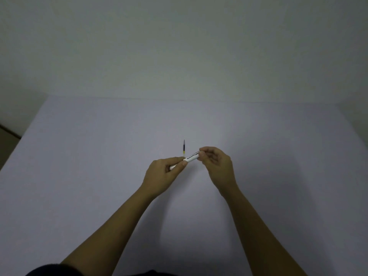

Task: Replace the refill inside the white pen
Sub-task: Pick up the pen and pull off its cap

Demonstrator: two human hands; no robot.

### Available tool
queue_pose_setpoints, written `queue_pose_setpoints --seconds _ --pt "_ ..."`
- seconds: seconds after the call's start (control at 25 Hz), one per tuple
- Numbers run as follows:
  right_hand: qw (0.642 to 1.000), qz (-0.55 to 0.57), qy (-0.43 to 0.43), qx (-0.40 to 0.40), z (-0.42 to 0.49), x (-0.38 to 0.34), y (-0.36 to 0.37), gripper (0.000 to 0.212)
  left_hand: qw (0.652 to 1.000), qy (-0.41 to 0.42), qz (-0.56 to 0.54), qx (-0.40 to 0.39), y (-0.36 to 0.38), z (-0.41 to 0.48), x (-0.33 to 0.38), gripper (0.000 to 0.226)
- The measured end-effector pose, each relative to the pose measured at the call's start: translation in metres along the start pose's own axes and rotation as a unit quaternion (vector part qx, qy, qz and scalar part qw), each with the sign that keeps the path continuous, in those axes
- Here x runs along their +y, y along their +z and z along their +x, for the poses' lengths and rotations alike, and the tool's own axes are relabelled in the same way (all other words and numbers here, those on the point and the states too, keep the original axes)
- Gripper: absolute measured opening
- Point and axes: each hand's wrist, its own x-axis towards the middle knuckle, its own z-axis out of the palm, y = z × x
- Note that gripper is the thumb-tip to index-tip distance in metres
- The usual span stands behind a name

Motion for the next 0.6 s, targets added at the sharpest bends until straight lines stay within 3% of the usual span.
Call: queue_pose_setpoints --seconds 0.16,0.32,0.44,0.6 --pt "0.999 0.014 0.012 0.03 0.003 0.003 -0.001 0.007 0.999 0.0 0.044 0.026 0.002 -0.005 -0.002 0.033" --pt "0.987 0.076 0.079 0.12 0.022 0.03 -0.017 0.007 0.998 -0.037 0.043 0.026 0.0 -0.009 -0.019 0.033" --pt "0.988 -0.048 0.113 0.093 0.035 0.059 -0.025 0.009 0.996 -0.072 0.013 0.052 0.0 -0.002 -0.022 0.014" --pt "0.961 -0.256 0.108 0.012 0.049 0.085 -0.02 0.016 0.996 -0.041 0.053 0.057 0.008 0.016 -0.019 0.02"
